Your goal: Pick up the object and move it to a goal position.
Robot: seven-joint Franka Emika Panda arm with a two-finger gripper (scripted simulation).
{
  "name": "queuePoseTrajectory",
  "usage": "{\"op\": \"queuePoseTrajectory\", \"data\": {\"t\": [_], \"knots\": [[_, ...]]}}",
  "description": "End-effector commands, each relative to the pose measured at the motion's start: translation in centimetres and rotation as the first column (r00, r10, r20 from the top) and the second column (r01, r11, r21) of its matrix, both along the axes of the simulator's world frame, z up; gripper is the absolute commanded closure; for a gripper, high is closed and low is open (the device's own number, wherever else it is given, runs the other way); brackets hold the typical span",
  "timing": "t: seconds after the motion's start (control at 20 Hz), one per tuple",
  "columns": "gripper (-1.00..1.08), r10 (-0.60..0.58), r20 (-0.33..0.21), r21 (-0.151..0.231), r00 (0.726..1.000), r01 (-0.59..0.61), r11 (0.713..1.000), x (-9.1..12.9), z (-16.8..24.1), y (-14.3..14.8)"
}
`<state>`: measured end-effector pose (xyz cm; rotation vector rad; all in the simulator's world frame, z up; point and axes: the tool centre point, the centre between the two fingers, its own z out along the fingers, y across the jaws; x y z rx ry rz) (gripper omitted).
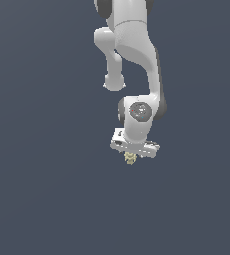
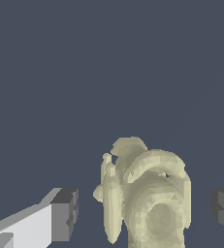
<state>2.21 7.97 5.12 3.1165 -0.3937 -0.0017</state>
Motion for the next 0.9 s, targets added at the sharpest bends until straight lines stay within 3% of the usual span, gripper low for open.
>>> {"op": "queuePoseTrajectory", "data": {"t": [0.0,0.2,0.25,0.85], "knots": [[-0.92,-0.001,0.001,0.0,1.0,0.001,1.0,0.02,-0.92,0.01],[-0.92,-0.001,0.001,0.0,1.0,0.001,1.0,0.14,-1.27,0.04],[1.08,-0.001,0.001,0.0,1.0,0.001,1.0,0.14,-1.27,0.04],[1.08,-0.002,0.002,0.0,1.0,0.002,1.0,0.17,-1.09,0.04]]}}
